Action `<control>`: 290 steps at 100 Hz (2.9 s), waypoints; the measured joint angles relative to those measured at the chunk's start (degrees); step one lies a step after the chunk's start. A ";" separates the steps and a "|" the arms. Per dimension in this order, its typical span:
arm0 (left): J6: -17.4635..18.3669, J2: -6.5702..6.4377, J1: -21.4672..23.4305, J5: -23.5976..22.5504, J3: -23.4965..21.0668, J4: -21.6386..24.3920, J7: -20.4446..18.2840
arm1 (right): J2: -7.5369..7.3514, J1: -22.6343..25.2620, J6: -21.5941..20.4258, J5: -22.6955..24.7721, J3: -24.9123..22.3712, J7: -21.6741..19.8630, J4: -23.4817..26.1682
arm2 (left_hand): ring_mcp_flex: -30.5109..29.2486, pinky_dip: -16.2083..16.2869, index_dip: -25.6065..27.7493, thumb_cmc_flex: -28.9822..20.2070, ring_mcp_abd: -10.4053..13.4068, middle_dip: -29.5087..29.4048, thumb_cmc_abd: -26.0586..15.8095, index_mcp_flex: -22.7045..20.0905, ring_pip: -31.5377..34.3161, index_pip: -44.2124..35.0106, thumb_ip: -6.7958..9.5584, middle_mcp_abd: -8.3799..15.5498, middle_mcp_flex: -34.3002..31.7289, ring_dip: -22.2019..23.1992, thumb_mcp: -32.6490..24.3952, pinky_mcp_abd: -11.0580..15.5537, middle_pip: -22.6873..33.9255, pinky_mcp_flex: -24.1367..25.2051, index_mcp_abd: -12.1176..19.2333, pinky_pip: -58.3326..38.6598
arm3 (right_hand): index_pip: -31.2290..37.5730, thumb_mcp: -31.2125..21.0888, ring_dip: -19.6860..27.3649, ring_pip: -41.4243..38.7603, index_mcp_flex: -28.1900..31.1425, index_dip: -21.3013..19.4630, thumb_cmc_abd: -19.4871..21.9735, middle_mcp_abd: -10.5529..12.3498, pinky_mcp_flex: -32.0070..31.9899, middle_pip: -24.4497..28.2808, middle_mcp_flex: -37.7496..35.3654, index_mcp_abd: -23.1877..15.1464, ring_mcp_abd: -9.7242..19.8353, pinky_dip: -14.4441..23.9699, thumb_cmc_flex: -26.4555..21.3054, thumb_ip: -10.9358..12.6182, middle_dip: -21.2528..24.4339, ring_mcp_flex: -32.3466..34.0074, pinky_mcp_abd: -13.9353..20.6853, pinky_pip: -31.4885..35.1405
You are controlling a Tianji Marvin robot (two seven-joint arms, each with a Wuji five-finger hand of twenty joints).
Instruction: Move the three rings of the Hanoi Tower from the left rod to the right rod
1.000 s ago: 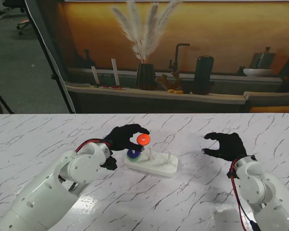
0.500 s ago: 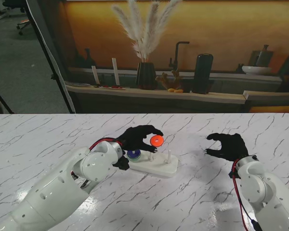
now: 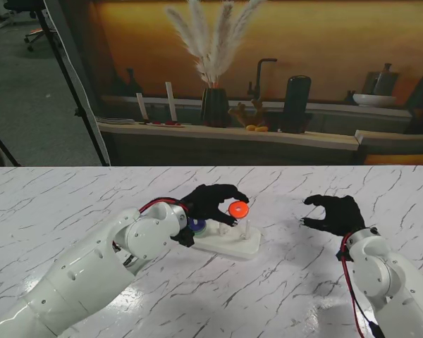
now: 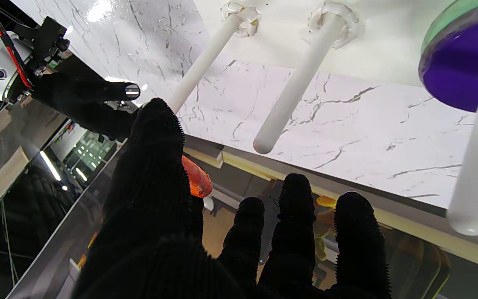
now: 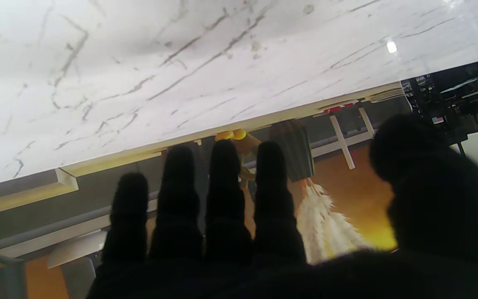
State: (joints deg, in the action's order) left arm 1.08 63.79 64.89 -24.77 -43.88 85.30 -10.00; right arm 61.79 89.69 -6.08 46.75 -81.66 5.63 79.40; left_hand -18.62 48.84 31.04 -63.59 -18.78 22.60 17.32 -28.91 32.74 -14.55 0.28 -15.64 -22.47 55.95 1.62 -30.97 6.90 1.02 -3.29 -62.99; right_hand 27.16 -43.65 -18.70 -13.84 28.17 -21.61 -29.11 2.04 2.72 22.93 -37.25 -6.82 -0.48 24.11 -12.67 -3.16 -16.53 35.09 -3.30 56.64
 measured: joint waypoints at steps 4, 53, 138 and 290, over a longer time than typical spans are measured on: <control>0.01 0.05 -0.22 0.11 0.32 -0.16 0.06 | 0.00 0.01 0.00 0.00 -0.02 -0.01 -0.01 | 0.00 0.00 0.00 0.00 0.00 0.00 0.00 0.00 0.00 0.00 0.00 0.00 0.00 0.00 0.00 0.00 0.00 0.00 0.00 0.00 | 0.00 0.00 0.00 0.00 0.00 0.00 0.00 0.00 0.00 0.00 0.00 0.00 0.00 0.00 0.00 0.00 0.00 0.00 0.00 0.00; 0.77 1.34 -2.40 2.84 3.77 -3.04 1.26 | -0.01 0.30 0.05 0.18 -0.85 -0.08 -0.01 | 0.00 0.00 0.00 0.00 0.00 0.00 0.00 0.00 -0.60 0.00 0.00 0.00 0.00 -0.25 0.00 0.00 0.00 0.01 0.00 0.00 | 0.00 0.00 0.00 0.00 0.00 0.00 0.00 0.00 0.02 0.00 0.00 0.00 0.00 0.00 0.00 0.00 0.00 0.00 0.00 0.54; 1.92 2.52 -3.67 4.87 6.15 -6.69 2.66 | -0.13 0.77 0.30 0.68 -1.44 -0.50 0.13 | -0.02 2.80 0.01 0.00 0.00 0.13 0.00 -0.01 0.58 -0.22 0.00 0.00 0.00 0.48 0.00 0.00 0.09 -3.02 0.00 -5.27 | 0.00 0.02 0.00 0.00 0.00 0.00 0.00 0.00 0.10 0.00 0.00 0.00 0.00 0.00 -0.60 0.00 0.00 0.00 0.00 0.56; 4.04 1.74 -3.14 2.57 7.06 -8.31 -0.10 | -0.19 0.40 0.22 0.53 -1.04 -0.26 -0.55 | 9.48 -12.58 -10.75 3.71 1.24 -3.68 5.75 11.60 -24.69 11.38 0.13 -0.03 13.65 -28.22 -14.25 0.50 -4.82 5.05 -8.36 25.71 | 0.00 0.57 0.00 0.00 0.00 0.00 0.00 0.00 0.15 0.00 0.00 0.00 0.00 0.00 -0.61 0.00 0.00 0.00 0.00 0.58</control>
State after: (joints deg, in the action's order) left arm 5.12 65.53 61.75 -22.21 -36.82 76.99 -10.10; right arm 61.60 90.09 -5.85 47.28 -82.70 5.37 78.85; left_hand -9.15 36.26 20.29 -59.89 -17.53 18.92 23.07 -17.31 8.05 -3.17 0.42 -15.67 -8.81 27.72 -12.63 -30.47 2.08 6.08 -11.65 -37.28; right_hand 27.16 -43.09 -18.70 -13.84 28.17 -21.61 -29.11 2.04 2.87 22.93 -37.25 -6.82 -0.48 24.11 -13.27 -3.16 -16.53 35.09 -3.30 57.21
